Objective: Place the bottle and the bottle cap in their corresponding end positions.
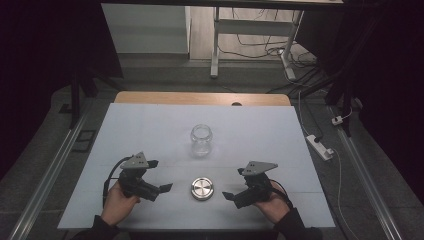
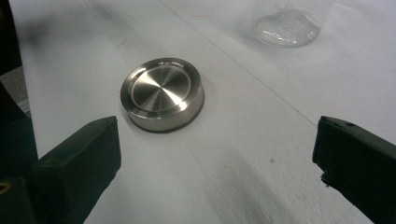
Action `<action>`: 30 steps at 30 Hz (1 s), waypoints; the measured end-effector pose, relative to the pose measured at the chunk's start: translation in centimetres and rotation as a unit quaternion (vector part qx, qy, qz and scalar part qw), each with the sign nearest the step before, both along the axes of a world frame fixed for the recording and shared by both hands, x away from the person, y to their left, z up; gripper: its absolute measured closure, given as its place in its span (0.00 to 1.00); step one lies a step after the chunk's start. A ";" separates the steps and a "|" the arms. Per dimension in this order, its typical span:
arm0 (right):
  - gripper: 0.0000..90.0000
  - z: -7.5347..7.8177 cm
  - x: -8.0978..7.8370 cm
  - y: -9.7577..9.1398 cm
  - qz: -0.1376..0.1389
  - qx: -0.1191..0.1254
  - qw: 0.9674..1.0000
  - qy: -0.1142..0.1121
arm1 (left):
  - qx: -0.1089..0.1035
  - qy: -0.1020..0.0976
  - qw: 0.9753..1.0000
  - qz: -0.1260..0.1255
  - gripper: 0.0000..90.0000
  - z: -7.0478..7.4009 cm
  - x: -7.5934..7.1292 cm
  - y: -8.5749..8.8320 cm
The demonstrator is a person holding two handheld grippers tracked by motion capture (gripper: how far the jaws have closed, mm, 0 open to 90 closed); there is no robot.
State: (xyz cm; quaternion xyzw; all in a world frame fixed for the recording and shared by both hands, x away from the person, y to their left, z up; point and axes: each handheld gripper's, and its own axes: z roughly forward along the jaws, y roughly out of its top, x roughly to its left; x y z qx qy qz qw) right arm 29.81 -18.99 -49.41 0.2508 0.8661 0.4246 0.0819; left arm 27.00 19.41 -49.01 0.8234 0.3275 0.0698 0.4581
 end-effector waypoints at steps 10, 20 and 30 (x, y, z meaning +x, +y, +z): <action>0.01 0.0 -0.3 -1.5 -0.017 -0.005 1.000 0.001 | -0.001 0.002 1.000 0.025 0.00 -0.3 -1.3 1.6; 0.00 0.0 -0.8 -3.0 -0.035 -0.008 0.999 0.003 | -0.001 0.004 0.999 0.049 0.00 -0.6 -2.7 3.4; 0.00 0.1 -1.3 -4.7 -0.057 -0.005 0.998 -0.001 | -0.010 0.008 0.997 0.075 0.00 -1.0 -4.3 5.4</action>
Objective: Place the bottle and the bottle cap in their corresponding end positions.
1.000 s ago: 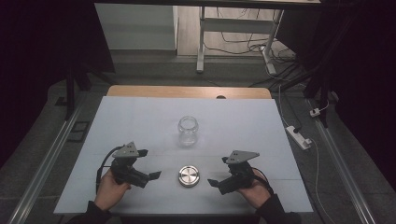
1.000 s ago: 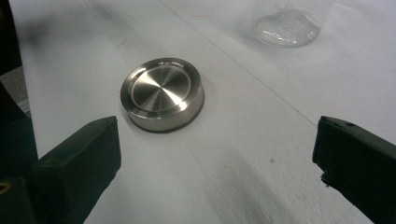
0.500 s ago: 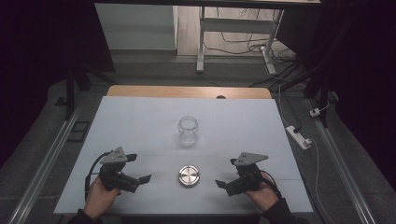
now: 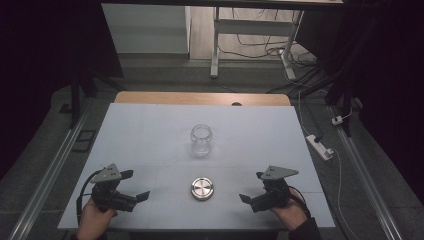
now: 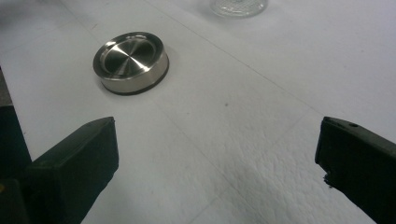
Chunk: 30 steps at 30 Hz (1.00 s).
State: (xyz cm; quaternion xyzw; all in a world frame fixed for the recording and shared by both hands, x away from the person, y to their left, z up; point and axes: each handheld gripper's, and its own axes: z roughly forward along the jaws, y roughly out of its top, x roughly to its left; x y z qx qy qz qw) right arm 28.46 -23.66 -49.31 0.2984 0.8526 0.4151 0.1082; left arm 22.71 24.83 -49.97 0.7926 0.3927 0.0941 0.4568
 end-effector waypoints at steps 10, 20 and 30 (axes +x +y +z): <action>0.00 -0.2 -0.7 -2.0 -0.026 0.000 1.000 0.001 | -0.013 0.006 0.999 0.030 0.00 -0.6 -1.6 2.2; 0.00 -0.3 -1.5 -4.6 -0.063 0.001 0.998 0.003 | -0.016 0.012 0.998 0.059 0.00 -1.2 -3.3 3.9; 0.00 -0.6 -2.4 -6.8 -0.092 -0.004 0.996 0.008 | -0.001 0.019 0.997 0.081 0.00 -1.8 -4.3 4.8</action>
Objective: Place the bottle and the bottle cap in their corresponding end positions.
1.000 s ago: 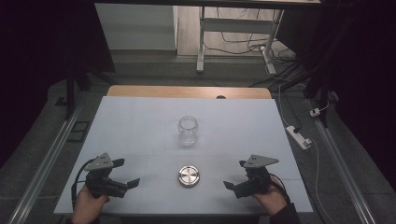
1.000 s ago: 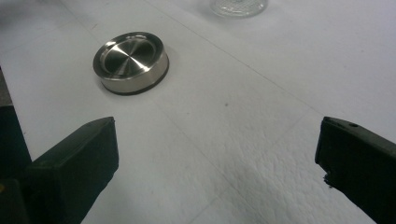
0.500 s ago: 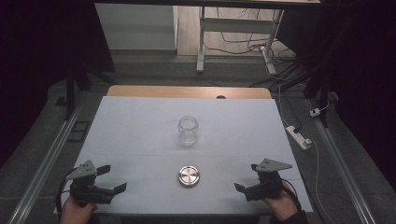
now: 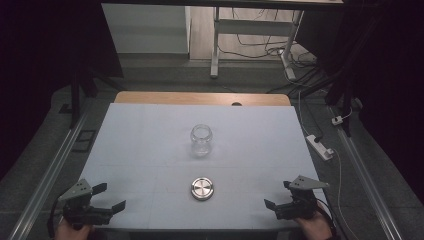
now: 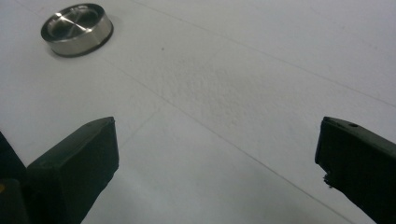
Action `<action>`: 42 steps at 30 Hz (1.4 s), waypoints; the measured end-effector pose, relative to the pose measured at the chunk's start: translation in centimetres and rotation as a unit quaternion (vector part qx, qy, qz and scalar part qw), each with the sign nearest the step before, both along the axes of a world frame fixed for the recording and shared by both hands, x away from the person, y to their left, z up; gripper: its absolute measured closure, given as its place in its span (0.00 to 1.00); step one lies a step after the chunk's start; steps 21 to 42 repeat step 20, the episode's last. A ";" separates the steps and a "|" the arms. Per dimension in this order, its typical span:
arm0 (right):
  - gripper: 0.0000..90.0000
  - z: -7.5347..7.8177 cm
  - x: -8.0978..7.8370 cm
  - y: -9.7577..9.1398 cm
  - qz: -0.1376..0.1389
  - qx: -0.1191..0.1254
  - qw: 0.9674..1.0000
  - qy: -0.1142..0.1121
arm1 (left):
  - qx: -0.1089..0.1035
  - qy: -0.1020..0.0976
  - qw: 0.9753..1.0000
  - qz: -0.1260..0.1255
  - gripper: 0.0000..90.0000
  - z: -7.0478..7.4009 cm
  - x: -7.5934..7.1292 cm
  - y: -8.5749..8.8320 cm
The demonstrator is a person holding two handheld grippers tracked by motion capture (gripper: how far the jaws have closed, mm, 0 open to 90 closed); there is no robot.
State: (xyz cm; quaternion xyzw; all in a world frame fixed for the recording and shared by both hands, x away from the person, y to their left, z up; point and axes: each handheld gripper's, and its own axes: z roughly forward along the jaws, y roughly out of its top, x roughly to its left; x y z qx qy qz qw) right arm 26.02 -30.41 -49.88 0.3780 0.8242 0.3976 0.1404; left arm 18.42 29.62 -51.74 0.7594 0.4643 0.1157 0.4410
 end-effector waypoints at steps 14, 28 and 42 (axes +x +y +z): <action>0.00 0.2 -1.0 -1.2 -0.019 -0.006 1.000 0.006 | 0.014 0.014 0.999 0.033 0.00 -0.6 -1.2 0.6; 0.00 0.2 -1.3 -1.7 -0.028 -0.004 1.000 0.010 | 0.011 0.022 0.999 0.046 0.00 -0.6 -1.4 0.9; 0.00 0.2 -1.3 -1.7 -0.028 -0.004 1.000 0.010 | 0.011 0.022 0.999 0.046 0.00 -0.6 -1.4 0.9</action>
